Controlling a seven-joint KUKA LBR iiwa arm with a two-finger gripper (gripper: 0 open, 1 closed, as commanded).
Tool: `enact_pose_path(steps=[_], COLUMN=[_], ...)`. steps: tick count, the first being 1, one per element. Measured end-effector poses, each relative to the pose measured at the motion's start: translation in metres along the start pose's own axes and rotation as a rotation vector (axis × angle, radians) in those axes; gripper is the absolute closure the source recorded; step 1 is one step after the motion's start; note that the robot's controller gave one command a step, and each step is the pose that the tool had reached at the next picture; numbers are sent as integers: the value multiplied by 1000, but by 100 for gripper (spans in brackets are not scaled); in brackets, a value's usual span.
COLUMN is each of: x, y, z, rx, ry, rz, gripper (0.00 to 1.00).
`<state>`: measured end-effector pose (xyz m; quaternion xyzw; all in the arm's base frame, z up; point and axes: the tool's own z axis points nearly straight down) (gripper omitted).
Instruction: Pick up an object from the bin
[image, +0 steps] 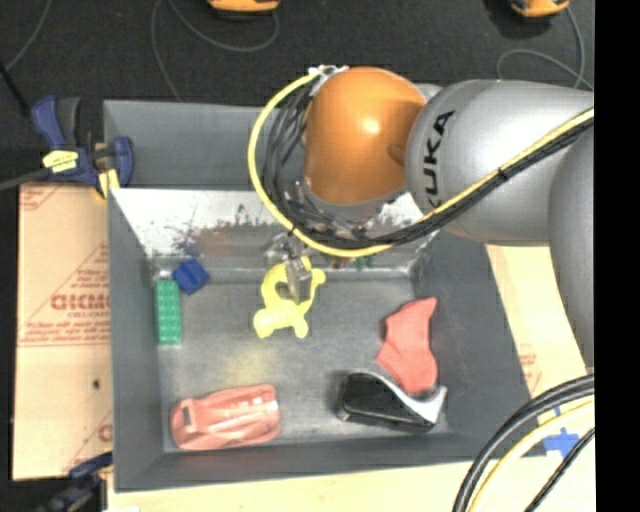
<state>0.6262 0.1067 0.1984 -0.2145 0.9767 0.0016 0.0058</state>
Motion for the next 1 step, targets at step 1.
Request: enact_pose_path(steps=[1], x=[2], y=[-1], z=[-38], rx=[-1], ry=[2], rz=[19], gripper=[100])
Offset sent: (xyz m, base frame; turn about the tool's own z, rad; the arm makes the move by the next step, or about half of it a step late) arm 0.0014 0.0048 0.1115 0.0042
